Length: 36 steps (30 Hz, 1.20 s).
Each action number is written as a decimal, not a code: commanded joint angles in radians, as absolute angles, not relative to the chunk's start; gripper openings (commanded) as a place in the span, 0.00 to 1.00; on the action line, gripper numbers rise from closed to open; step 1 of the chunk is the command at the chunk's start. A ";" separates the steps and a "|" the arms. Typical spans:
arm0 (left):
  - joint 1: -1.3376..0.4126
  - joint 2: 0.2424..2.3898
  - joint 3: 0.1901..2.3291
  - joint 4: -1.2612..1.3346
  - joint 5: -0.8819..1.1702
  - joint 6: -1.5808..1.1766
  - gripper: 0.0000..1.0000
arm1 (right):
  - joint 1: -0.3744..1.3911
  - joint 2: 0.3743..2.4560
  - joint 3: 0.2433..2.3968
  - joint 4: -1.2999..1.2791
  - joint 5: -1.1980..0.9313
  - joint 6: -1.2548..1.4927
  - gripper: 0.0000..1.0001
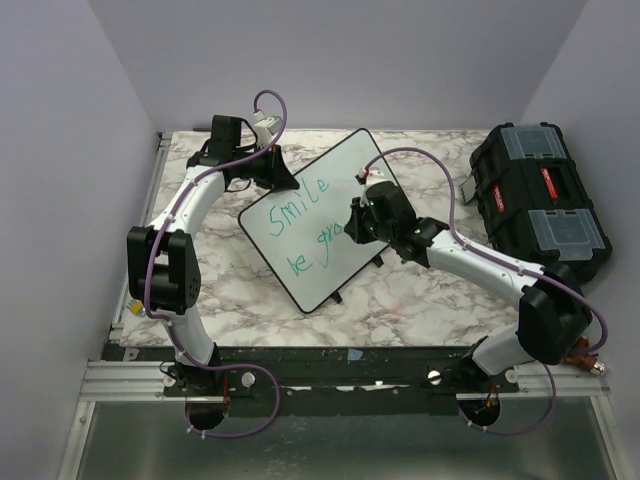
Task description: Write a sentence on the whiteboard
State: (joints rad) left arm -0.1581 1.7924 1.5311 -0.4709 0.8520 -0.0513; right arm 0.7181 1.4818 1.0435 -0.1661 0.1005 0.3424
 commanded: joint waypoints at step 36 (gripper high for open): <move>-0.169 1.763 1.516 -0.451 0.819 0.052 0.00 | 0.717 1.377 1.030 -0.208 0.202 0.371 0.01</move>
State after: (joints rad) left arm -0.1585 1.7920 1.5311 -0.4706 0.8539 -0.0513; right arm 0.7181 1.3930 0.9813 -0.2184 0.1486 0.3668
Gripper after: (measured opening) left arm 0.155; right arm 0.115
